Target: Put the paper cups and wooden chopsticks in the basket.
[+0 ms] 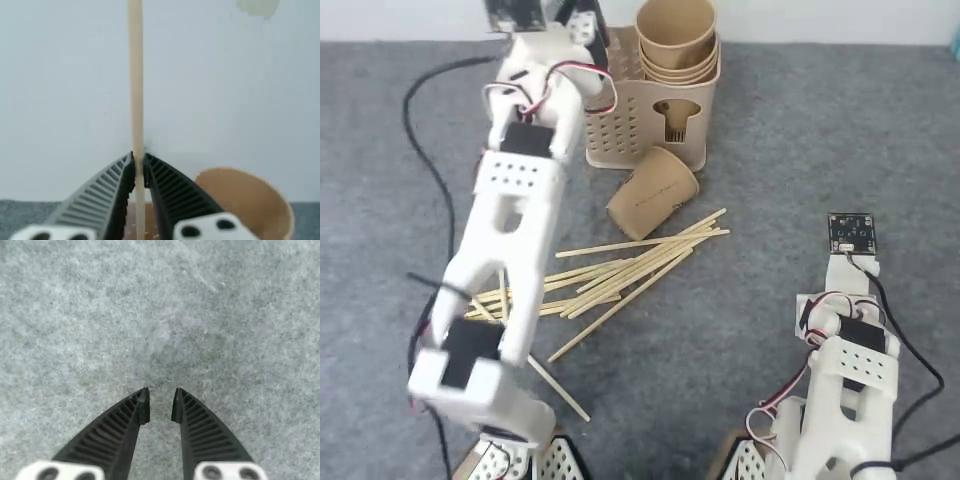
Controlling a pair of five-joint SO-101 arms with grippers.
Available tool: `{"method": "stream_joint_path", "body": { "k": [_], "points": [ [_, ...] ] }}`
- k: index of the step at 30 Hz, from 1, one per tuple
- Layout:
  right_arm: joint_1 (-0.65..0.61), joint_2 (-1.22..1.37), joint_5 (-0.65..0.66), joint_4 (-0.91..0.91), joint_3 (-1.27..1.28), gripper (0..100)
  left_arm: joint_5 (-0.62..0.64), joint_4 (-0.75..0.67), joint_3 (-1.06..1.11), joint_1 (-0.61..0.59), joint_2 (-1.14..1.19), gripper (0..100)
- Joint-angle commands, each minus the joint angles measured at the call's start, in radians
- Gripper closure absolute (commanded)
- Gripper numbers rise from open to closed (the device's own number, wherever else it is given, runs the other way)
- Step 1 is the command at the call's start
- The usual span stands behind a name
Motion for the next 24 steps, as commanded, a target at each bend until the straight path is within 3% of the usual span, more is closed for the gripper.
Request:
{"method": "stream_joint_path", "body": {
  "k": [1,6,15,24],
  "points": [
    [-0.005,-0.022,0.02,-0.018,-0.005,90.3,0.012,-0.023,-0.151,-0.028,0.1,99],
    [-0.007,-0.021,0.02,-0.038,-0.002,90.3,-0.003,0.117,-0.255,-0.043,0.183,96],
    [-0.007,-0.021,0.02,-0.033,-0.002,90.3,-0.017,0.485,-0.294,-0.055,0.032,62],
    [-0.007,-0.021,0.02,-0.031,-0.003,90.3,-0.021,0.904,-0.294,-0.061,-0.253,62]
  ]
}}
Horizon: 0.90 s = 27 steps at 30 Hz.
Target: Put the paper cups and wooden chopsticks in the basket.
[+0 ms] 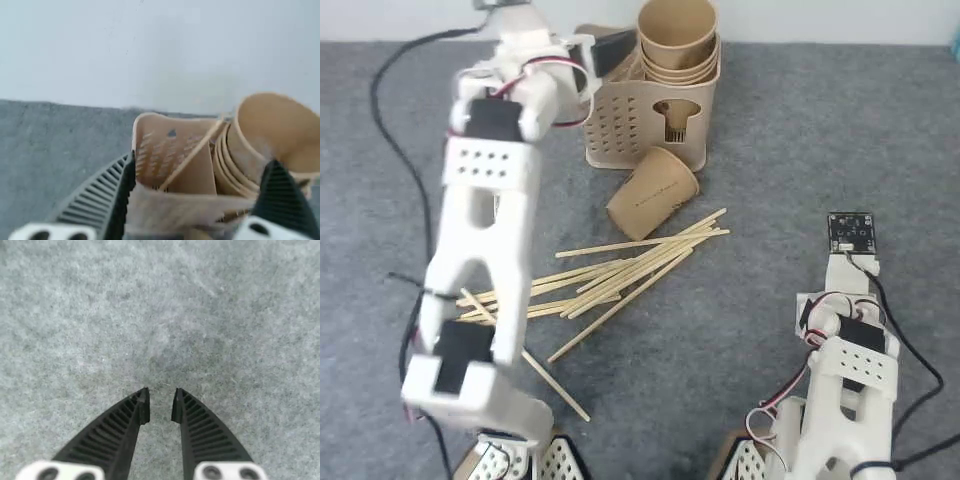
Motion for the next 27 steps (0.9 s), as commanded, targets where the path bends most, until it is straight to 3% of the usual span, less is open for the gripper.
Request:
{"method": "stream_joint_path", "body": {
  "k": [1,7,12,19,24,27],
  "points": [
    [-0.005,-0.021,0.015,-0.013,-0.008,90.3,-0.009,0.187,-0.056,-0.005,-0.187,62],
    [-0.015,-0.021,0.015,-0.005,-0.032,90.3,-0.009,0.529,-0.051,-0.104,-0.382,62],
    [-0.122,-0.019,0.021,0.223,-0.212,90.3,-0.011,0.715,0.067,-0.213,-0.471,62],
    [-0.326,-0.018,0.021,0.401,-0.448,90.0,-0.106,0.658,0.404,-0.39,-0.592,62],
    [-0.401,0.065,0.021,0.404,-0.551,78.9,-0.138,0.514,0.762,-0.485,-0.775,62],
    [-0.45,0.205,0.064,0.404,-0.634,77.9,-0.137,0.423,0.98,-0.523,-0.924,62]
  ]
}}
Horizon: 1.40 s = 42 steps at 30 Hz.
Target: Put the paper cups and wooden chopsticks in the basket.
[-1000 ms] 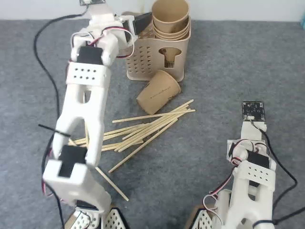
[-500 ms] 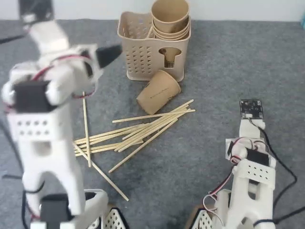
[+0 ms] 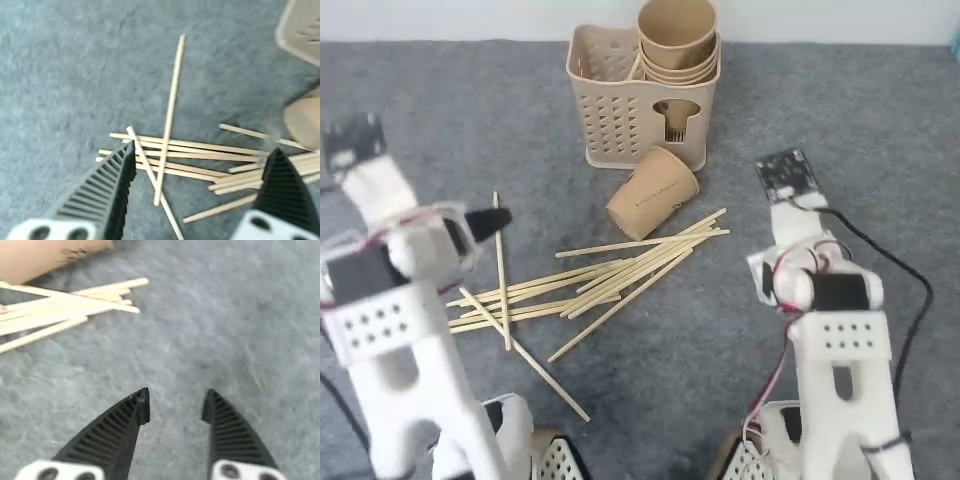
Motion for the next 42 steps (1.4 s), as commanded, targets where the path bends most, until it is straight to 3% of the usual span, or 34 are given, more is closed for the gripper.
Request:
{"method": "stream_joint_path", "body": {
  "k": [1,6,11,19,22,26,36,42],
  "points": [
    [-0.064,0.157,0.091,0.008,-0.141,77.9,-0.014,-0.115,0.234,-0.044,-0.193,62],
    [-0.133,0.398,0.262,-0.019,-0.318,77.8,-0.017,-0.169,0.329,-0.164,-0.333,62],
    [-0.183,0.611,0.505,-0.027,-0.476,77.6,-0.089,-0.212,0.392,-0.183,-0.299,62],
    [-0.211,0.788,0.652,-0.033,-0.674,77.1,-0.086,-0.416,0.512,-0.187,-0.201,62],
    [-0.214,0.834,0.692,-0.025,-0.749,69.6,-0.086,-0.466,0.545,-0.187,-0.199,62],
    [-0.211,0.923,0.697,-0.024,-0.87,60.8,-0.086,-0.506,0.565,-0.187,-0.198,62],
    [-0.213,1.159,0.641,0.004,-1.123,60.8,-0.086,-0.509,0.579,-0.187,-0.199,62],
    [-0.232,1.213,0.628,0.002,-1.143,60.8,-0.086,-0.509,0.581,-0.187,-0.199,62]
  ]
}}
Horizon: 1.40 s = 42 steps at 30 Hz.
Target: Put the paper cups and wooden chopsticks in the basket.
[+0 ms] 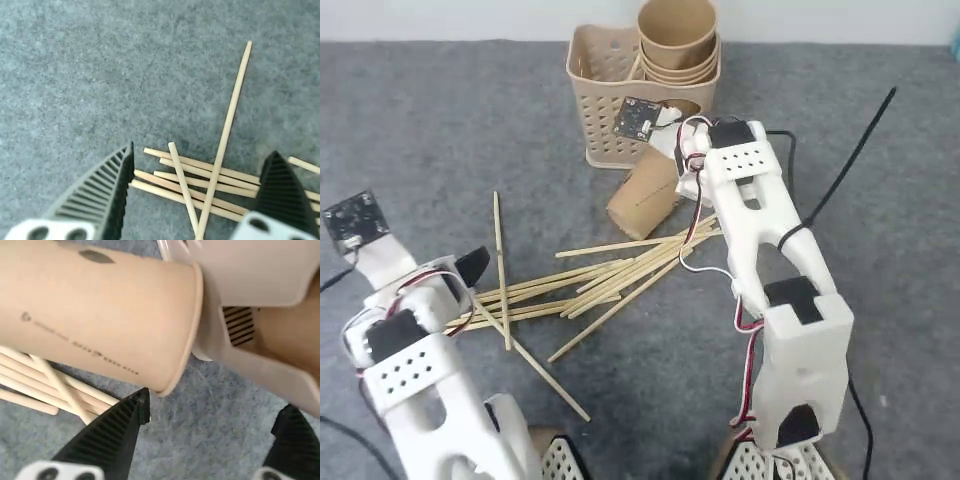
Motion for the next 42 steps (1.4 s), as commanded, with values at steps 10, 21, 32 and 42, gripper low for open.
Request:
{"method": "stream_joint_path", "body": {
  "k": [10,21,32,42],
  "points": [
    [-0.11,-0.013,-0.015,0.015,-0.048,65.2,-0.009,-0.025,-0.007,-0.003,0.003,62],
    [-0.179,-0.013,-0.008,0.018,-0.044,74.2,-0.009,-0.025,-0.007,-0.002,0.008,62],
    [-0.194,-0.022,0.049,0.033,-0.044,92.7,-0.009,-0.066,0.013,0.0,0.006,62],
    [-0.219,-0.027,0.068,0.073,-0.048,96.6,-0.009,-0.066,0.013,0.002,0.009,62]
  ]
}}
